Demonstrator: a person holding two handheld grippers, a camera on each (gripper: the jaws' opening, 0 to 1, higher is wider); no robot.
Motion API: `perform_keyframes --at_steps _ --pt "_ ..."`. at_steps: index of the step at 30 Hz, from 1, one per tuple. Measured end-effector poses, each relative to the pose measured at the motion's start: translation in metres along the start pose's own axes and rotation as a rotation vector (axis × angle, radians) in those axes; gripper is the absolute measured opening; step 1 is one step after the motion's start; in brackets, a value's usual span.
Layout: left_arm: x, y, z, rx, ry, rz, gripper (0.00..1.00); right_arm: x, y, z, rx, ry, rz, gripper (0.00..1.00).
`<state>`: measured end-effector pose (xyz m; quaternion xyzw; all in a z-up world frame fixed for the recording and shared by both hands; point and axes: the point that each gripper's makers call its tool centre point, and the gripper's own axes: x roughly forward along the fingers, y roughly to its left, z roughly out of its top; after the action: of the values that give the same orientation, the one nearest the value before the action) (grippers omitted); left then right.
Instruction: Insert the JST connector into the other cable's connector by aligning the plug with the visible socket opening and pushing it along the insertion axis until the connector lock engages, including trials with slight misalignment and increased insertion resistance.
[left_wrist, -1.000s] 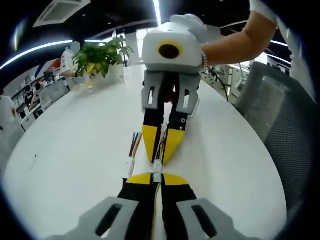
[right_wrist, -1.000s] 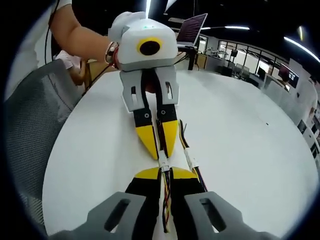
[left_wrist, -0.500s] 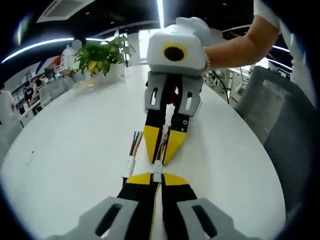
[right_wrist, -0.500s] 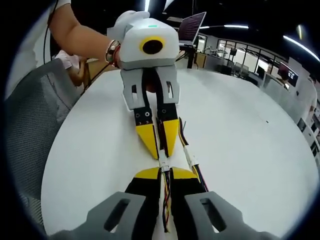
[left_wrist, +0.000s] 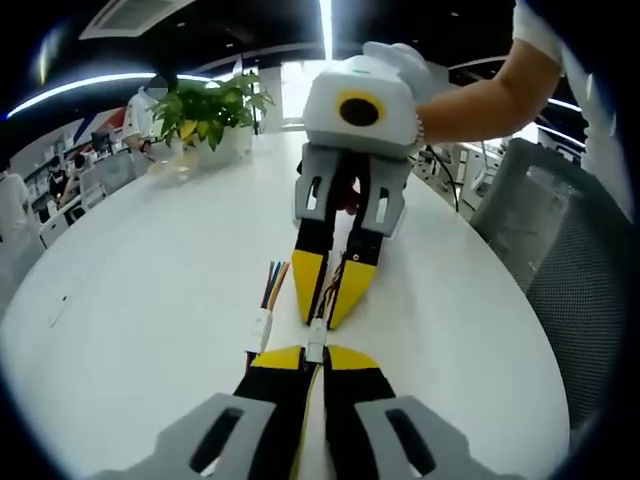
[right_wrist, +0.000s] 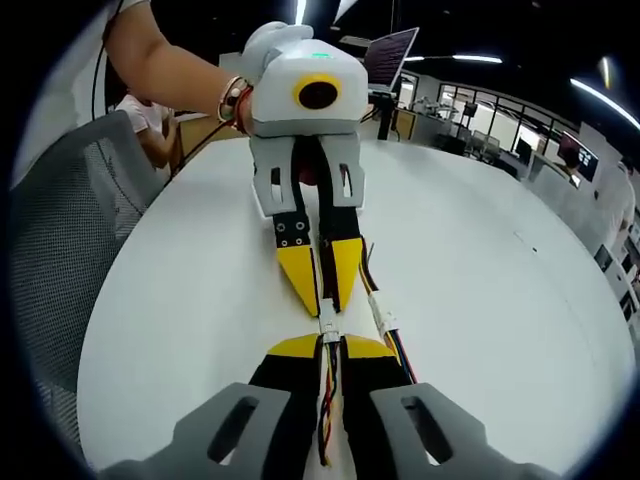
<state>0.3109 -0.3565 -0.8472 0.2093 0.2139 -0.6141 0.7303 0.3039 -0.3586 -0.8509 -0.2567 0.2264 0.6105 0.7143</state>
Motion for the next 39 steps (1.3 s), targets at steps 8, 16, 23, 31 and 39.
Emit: perform_keyframes --at_steps 8,16,23,31,39 --pt "-0.0003 -0.0004 0.0000 0.000 0.002 0.004 0.01 -0.0003 0.0000 -0.0003 0.000 0.001 -0.005 0.04" --pt "-0.0006 0.0002 -0.0004 -0.018 -0.002 0.015 0.01 -0.0005 0.0003 -0.0005 0.000 0.002 -0.004 0.04" --pt "-0.0007 0.0000 -0.0006 -0.018 0.000 0.018 0.01 -0.0003 -0.0001 -0.0007 0.001 0.005 -0.004 0.04" --pt "-0.0011 0.0010 -0.0008 -0.013 0.001 0.021 0.02 0.0002 -0.0001 -0.0009 0.007 0.005 -0.004 0.05" --pt "-0.0018 0.0042 -0.0014 -0.024 0.000 0.035 0.06 0.0005 -0.0010 -0.0010 0.014 0.002 -0.008 0.06"
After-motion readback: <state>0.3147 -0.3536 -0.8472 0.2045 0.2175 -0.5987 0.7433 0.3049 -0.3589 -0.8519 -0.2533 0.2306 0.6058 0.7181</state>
